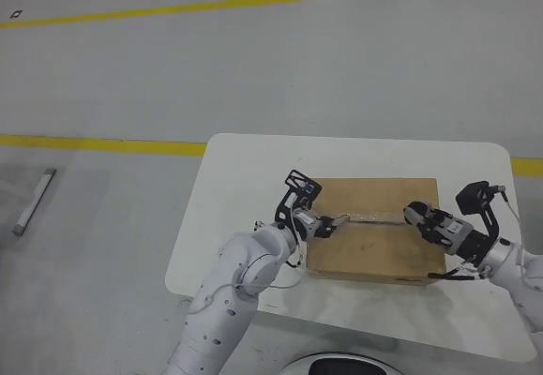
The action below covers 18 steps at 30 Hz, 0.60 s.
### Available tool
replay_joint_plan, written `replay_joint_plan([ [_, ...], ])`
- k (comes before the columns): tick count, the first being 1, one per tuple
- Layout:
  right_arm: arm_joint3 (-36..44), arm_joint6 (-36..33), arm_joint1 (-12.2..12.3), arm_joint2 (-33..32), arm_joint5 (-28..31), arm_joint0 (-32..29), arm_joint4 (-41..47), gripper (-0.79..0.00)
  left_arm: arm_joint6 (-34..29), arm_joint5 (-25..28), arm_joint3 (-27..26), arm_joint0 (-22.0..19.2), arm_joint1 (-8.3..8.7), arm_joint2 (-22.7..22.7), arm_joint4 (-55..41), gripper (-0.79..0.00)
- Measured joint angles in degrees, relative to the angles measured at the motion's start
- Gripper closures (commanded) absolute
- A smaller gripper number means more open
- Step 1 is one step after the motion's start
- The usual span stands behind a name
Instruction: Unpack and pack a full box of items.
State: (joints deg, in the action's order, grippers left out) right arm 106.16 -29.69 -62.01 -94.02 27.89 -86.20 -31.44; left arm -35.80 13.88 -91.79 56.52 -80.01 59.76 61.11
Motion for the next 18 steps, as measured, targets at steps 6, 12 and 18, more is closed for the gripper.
replay_joint_plan([
  [6, -0.44, 1.45, -0.14, 3.36, -0.66, 2.34, -3.86, 0.000, 1.03, -5.20, -7.47, 5.64, 1.22, 7.06, 0.31, -0.785],
  [12, -1.57, 2.51, -0.71, 10.39, -1.38, 6.79, -8.66, 0.000, 0.66, -9.52, -11.07, 10.92, 2.20, 13.22, 1.38, -0.785],
  [18, -5.97, 4.09, -1.56, 17.50, -4.69, 11.14, -14.84, 0.000, -0.12, -9.69, -11.60, 12.62, 2.58, 14.44, 1.54, -0.785],
])
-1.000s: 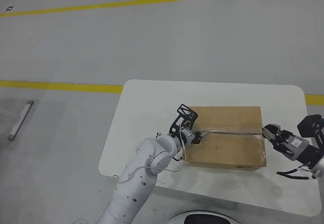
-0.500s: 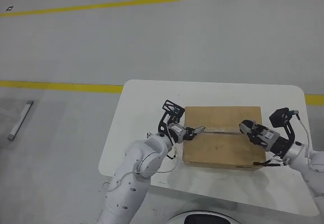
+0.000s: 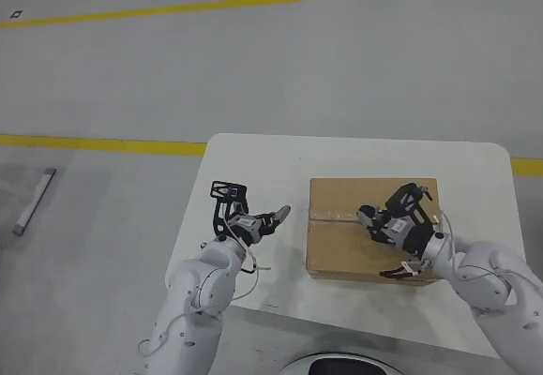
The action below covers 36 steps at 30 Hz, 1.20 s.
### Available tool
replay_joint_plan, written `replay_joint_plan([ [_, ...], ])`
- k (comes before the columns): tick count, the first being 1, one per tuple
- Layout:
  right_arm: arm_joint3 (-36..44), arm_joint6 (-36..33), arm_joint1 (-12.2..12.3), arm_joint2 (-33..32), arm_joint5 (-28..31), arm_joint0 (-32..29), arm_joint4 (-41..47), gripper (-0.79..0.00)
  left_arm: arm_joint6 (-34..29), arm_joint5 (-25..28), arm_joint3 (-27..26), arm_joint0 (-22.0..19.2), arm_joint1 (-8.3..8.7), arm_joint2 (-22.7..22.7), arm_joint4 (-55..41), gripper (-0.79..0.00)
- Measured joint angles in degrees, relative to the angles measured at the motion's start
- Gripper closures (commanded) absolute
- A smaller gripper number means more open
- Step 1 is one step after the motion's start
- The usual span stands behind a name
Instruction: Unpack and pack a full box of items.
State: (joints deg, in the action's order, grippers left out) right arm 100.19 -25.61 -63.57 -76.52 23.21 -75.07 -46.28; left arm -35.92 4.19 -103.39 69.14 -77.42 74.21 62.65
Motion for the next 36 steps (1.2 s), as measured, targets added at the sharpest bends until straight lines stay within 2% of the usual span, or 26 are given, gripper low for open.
replay_joint_plan([
  [6, -4.28, 0.27, -0.24, 1.67, -1.32, 1.49, -1.37, 0.000, 0.21, -0.03, 0.70, -0.38, -0.03, -1.34, -0.19, -0.785],
  [13, -3.92, 1.10, 0.12, -0.48, -1.11, -0.60, -0.97, 0.000, -0.34, 0.95, 2.61, -2.52, -0.08, -2.90, 0.09, -0.785],
  [21, -1.87, 1.79, 0.95, -5.58, -0.65, -5.22, -0.83, 0.000, 0.01, 1.41, 4.93, -5.31, -0.37, -5.37, -0.10, -0.785],
  [36, -0.62, 6.48, 1.97, -16.66, -1.33, -13.69, 3.00, 0.000, 0.13, 1.15, 6.09, -5.98, -0.37, -6.72, -0.04, -0.785],
])
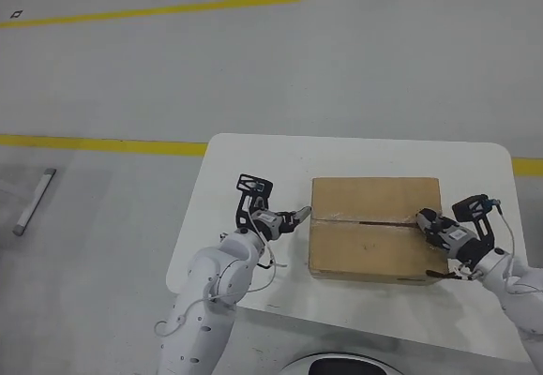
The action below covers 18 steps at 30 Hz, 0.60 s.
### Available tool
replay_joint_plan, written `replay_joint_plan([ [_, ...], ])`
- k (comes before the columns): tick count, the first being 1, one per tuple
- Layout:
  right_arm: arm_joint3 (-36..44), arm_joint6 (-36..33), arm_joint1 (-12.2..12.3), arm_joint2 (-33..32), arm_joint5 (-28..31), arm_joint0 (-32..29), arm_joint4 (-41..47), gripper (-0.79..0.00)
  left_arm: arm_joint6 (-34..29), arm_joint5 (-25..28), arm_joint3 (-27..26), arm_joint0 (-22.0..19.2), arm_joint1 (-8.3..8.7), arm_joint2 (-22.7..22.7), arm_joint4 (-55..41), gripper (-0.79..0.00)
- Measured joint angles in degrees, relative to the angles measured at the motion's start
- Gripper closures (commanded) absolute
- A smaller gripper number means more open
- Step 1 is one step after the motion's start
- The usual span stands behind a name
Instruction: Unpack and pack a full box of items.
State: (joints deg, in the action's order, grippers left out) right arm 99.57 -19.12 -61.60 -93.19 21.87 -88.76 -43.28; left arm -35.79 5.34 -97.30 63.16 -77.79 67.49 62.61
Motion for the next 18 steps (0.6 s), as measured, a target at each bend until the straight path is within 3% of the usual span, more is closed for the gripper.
replay_joint_plan([
  [10, 2.97, 1.60, 0.50, -7.45, -0.24, -5.98, 0.50, 0.000, -0.19, 0.08, 0.35, -0.25, 0.06, -0.50, 0.02, -0.785],
  [18, -0.79, 4.54, 0.46, -11.61, 0.10, -8.33, 4.53, 0.000, -0.60, -0.07, -0.31, -0.11, 0.16, -0.24, -0.74, -0.785],
])
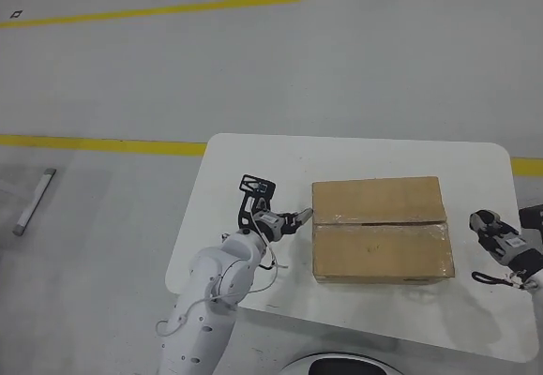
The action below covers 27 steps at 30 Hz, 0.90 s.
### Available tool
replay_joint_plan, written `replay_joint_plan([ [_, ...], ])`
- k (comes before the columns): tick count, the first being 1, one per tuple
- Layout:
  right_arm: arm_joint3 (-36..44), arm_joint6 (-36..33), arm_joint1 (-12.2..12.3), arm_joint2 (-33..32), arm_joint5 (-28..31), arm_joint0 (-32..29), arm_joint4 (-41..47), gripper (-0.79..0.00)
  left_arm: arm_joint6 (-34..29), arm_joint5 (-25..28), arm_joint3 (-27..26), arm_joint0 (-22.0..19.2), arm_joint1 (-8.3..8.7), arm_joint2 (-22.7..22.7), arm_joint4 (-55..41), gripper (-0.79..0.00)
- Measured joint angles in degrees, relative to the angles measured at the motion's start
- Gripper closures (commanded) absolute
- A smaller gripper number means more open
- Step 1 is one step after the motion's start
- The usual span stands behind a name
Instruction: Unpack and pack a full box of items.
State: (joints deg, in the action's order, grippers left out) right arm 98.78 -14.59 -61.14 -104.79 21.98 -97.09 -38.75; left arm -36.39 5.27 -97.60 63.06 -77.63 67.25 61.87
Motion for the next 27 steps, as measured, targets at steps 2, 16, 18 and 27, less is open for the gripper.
replay_joint_plan([
  [2, -1.10, 0.75, -0.08, 0.85, 0.51, -0.14, -1.30, 0.000, 0.16, -0.52, -0.75, 0.16, 0.07, 0.73, -0.58, -0.785],
  [16, 1.01, 5.17, -0.99, 11.54, 5.45, -2.62, -9.81, 0.000, 0.83, -3.71, -6.48, 4.27, 0.84, 5.07, -0.17, -0.785],
  [18, 0.86, 6.43, -1.14, 12.80, 5.23, -2.04, -10.98, 0.000, 0.88, -3.51, -7.11, 4.41, 0.88, 4.94, 0.03, -0.785],
  [27, 13.37, 15.85, -1.74, 6.07, -11.95, -5.29, -16.62, 0.000, 7.05, -6.92, -12.28, 6.51, 1.32, 5.51, 9.70, -0.785],
])
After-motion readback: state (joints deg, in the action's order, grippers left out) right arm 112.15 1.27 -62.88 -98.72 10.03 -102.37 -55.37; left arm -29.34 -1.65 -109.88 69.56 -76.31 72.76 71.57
